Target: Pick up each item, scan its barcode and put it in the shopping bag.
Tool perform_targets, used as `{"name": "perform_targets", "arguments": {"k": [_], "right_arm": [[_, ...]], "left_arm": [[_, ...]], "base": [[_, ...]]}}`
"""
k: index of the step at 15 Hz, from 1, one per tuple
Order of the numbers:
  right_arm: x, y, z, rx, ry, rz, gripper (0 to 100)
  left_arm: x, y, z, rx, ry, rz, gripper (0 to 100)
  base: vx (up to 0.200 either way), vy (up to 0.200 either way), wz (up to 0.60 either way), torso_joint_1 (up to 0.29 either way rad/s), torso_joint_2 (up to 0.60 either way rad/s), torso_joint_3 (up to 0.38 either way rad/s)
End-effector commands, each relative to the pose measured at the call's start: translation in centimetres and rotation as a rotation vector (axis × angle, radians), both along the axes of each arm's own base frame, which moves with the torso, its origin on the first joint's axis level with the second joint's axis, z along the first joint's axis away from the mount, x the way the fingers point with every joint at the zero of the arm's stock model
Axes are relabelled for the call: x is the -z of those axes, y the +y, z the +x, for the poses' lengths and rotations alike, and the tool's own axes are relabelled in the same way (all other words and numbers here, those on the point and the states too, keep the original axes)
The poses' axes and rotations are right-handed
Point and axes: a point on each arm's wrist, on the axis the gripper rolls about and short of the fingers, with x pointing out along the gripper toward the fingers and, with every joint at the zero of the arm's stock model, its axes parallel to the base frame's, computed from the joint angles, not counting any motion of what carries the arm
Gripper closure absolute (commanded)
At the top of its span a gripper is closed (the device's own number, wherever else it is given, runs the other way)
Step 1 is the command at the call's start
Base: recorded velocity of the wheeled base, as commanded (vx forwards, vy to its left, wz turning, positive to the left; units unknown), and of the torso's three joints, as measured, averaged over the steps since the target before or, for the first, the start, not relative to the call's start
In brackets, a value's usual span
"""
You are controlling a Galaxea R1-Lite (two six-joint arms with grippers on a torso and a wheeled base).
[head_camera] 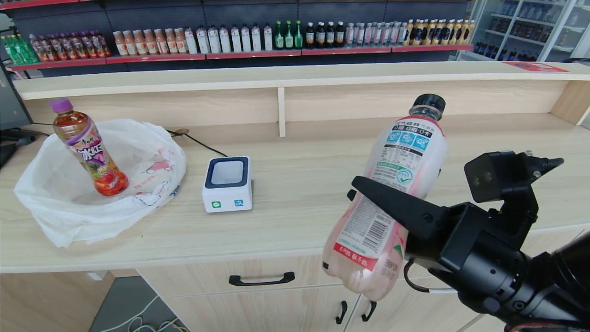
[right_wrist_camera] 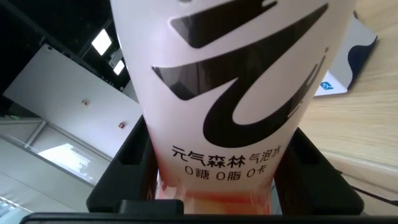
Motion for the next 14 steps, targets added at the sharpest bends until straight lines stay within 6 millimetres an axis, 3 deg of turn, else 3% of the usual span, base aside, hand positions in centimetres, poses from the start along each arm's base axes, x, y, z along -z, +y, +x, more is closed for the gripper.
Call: {"name": "perform_targets", "arguments": {"k": [1,9,14], "right_arm": [[0.29,0.22,0.22,0.000,0.008,-0.008,100],[0.28,0.07,0.04,0.004,-0.004,-0.016,100],[-0.26,-0.19,-0.20,0.048,-0.122,-0.067,100]], "left_arm": [[0.01,0.00,0.00,-0.001,0.001,0.000,0],[0.01,0.00,0.00,-0.001,0.001,0.001,0],[0.01,0.00,0.00,-0.001,0.001,0.003,0]], "base": [[0.000,0.000,0.00,0.000,0.00,0.000],[0.000,0.000,0.00,0.000,0.00,0.000],[0.000,0.000,0.00,0.000,0.00,0.000]]}}
